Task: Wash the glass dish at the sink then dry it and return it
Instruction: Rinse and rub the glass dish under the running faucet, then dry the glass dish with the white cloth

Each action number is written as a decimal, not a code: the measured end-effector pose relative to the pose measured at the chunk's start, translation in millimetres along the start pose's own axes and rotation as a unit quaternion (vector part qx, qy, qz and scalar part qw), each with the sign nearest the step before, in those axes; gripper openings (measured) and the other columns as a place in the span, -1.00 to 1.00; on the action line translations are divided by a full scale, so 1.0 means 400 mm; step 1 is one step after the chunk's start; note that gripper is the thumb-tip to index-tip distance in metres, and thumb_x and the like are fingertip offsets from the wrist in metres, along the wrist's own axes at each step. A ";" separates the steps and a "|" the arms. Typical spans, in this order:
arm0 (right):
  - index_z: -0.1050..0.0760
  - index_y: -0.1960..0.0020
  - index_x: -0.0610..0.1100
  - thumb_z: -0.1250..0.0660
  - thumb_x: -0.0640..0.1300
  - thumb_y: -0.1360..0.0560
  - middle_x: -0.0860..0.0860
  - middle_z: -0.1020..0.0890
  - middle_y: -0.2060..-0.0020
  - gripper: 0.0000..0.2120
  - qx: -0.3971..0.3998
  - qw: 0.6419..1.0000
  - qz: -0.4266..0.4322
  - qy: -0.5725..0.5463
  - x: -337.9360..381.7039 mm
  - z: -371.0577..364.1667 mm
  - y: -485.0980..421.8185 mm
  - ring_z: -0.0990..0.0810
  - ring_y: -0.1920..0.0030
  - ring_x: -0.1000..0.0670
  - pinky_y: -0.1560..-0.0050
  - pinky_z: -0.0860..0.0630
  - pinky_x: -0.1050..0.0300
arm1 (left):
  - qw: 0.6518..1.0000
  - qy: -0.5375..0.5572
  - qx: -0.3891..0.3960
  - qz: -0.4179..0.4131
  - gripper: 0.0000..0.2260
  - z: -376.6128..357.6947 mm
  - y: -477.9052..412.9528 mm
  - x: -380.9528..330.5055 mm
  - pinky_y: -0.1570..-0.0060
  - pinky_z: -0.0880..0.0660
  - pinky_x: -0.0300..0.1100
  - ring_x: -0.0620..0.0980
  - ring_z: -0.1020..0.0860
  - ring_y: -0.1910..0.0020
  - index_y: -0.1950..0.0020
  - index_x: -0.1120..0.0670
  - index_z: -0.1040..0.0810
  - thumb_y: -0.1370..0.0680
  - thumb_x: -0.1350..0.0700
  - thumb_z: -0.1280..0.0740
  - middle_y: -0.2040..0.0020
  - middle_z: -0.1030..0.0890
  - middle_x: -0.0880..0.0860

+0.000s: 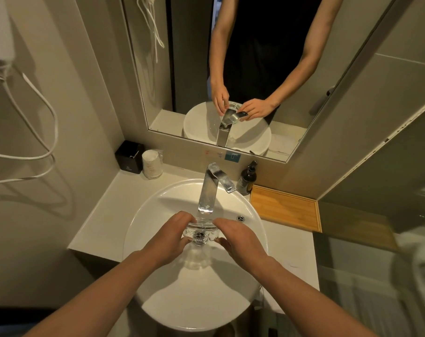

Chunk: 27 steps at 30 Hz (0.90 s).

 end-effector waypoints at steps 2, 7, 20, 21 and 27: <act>-0.44 -0.42 -0.02 -0.43 -0.05 -0.56 0.01 -0.61 -0.31 -0.54 0.018 0.999 -0.026 -0.033 -0.013 -0.005 0.005 -0.59 -0.25 -0.06 -0.22 -0.55 0.04 | 0.999 0.026 0.012 0.029 -0.70 -0.006 -0.001 0.009 -0.07 -0.50 -0.18 -0.06 -0.54 -0.01 -0.10 -0.03 -0.49 -0.47 0.21 -0.49 -0.05 -0.55 -0.08; -0.52 -0.37 0.00 -0.48 -0.05 -0.52 0.09 -0.64 -0.20 -0.57 0.106 0.961 -0.140 -0.213 -0.062 -0.019 0.024 -0.59 -0.17 0.09 -0.21 -0.56 0.04 | 0.984 0.125 0.071 0.105 -0.72 -0.041 0.002 0.043 -0.14 -0.60 -0.04 -0.11 -0.63 -0.06 -0.11 -0.04 -0.60 -0.45 0.18 -0.50 -0.04 -0.67 -0.11; -0.58 -0.33 0.03 -0.41 -0.04 -0.58 0.15 -0.67 -0.15 -0.68 -0.004 0.872 -0.311 -0.378 -0.175 0.037 0.202 -0.65 -0.07 0.16 -0.06 -0.58 0.29 | 0.952 0.244 0.132 0.128 -0.86 -0.172 -0.028 -0.075 0.15 -0.61 -0.19 -0.09 -0.59 0.23 -0.07 0.06 -0.65 -0.53 0.20 -0.46 0.16 -0.62 0.06; -0.58 -0.32 0.02 -0.39 -0.05 -0.60 0.15 -0.67 -0.15 -0.70 -0.032 0.862 -0.331 -0.382 -0.192 0.048 0.225 -0.65 -0.08 0.15 -0.05 -0.58 0.30 | 0.946 0.262 0.135 0.137 -0.88 -0.186 -0.031 -0.086 0.14 -0.62 -0.17 -0.06 -0.58 0.22 -0.06 0.08 -0.64 -0.54 0.20 -0.45 0.18 -0.57 0.10; -0.59 -0.22 -0.10 -0.30 -0.13 -0.65 0.01 -0.68 -0.11 -0.81 -0.149 0.811 -0.507 -0.250 -0.348 0.069 0.464 -0.63 -0.10 0.01 -0.12 -0.60 0.07 | 0.907 0.348 0.152 0.184 -0.89 -0.266 -0.048 -0.153 0.01 -0.68 0.01 0.02 -0.64 0.14 -0.04 0.19 -0.63 -0.57 0.16 -0.42 0.20 -0.61 0.12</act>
Point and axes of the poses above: each hand's wrist, its own y-axis away from the middle knuckle, its own z-axis out of the back of the hand, x = y × z, the point moved 8 cm from there along -y, towards the middle knuckle
